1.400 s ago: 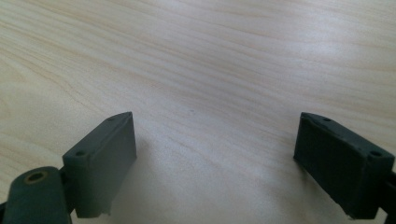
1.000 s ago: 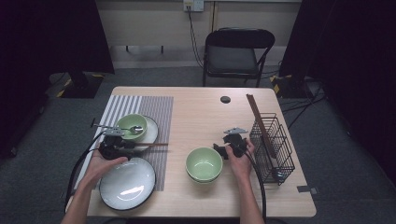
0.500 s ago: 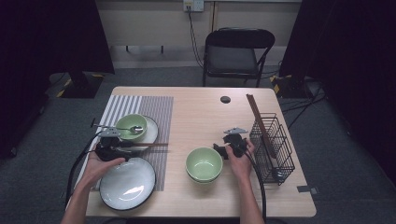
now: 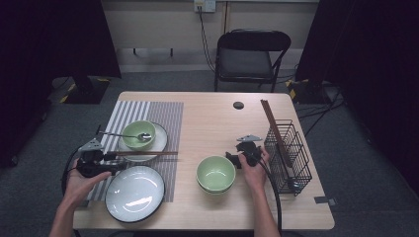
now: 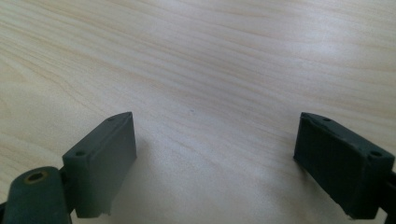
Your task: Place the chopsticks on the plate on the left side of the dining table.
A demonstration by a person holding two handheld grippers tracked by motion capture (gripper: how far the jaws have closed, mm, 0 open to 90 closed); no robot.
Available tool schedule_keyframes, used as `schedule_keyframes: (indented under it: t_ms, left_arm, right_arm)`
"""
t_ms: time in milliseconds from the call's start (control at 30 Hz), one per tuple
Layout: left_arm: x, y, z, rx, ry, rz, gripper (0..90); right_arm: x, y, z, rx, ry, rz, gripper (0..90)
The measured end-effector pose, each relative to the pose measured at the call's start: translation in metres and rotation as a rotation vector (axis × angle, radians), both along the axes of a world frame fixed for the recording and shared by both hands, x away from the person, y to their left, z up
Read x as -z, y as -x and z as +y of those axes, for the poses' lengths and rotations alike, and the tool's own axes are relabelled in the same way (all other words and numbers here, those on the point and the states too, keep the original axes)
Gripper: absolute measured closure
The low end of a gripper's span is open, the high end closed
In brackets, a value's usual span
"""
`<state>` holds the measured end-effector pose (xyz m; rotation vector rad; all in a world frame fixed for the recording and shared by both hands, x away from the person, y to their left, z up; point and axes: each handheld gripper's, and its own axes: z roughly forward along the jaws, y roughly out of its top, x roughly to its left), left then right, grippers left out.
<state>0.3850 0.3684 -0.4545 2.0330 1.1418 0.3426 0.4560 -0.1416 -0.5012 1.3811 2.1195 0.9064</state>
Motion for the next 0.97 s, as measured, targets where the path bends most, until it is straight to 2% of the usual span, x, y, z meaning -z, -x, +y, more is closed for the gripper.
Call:
schedule_keyframes:
  t_ms: [100,167,233,300,400,467,500,633,667,700,967]
  left_arm:
    - [0.008,0.005,0.012,-0.049,0.037,0.006,30.2]
    - [0.012,0.007,0.019,-0.091,0.012,0.010,27.8]
    - [0.016,0.009,0.023,-0.107,-0.001,0.007,27.1]
    - [0.021,0.010,0.023,-0.119,-0.035,-0.003,25.2]
    - [0.031,0.009,0.024,-0.138,-0.077,0.024,27.1]
    - [0.037,0.010,0.023,-0.163,-0.110,0.024,24.8]
    - [0.039,0.011,0.022,-0.162,-0.115,0.007,23.5]
    - [0.042,0.012,0.020,-0.181,-0.116,-0.019,22.0]
    - [0.043,0.013,0.019,-0.169,-0.128,-0.031,18.4]
    - [0.044,0.014,0.020,-0.176,-0.120,-0.041,17.2]
    - [0.045,0.014,0.020,-0.176,-0.110,-0.045,17.1]
  right_arm:
    - [0.000,0.000,0.000,0.000,0.000,0.000,12.0]
    - [0.000,0.000,0.000,0.000,0.000,0.000,12.0]
    - [0.000,0.000,0.000,0.000,0.000,0.000,12.0]
    - [0.000,0.000,0.000,0.000,0.000,0.000,12.0]
    - [0.000,0.000,0.000,0.000,0.000,0.000,12.0]
    - [0.000,0.000,0.000,0.000,0.000,0.000,12.0]
    - [0.000,0.000,0.000,0.000,0.000,0.000,12.0]
    - [0.000,0.000,0.000,0.000,0.000,0.000,12.0]
    - [0.000,0.000,0.000,0.000,0.000,0.000,12.0]
    - [0.000,0.000,0.000,0.000,0.000,0.000,12.0]
    - [0.000,0.000,0.000,0.000,0.000,0.000,12.0]
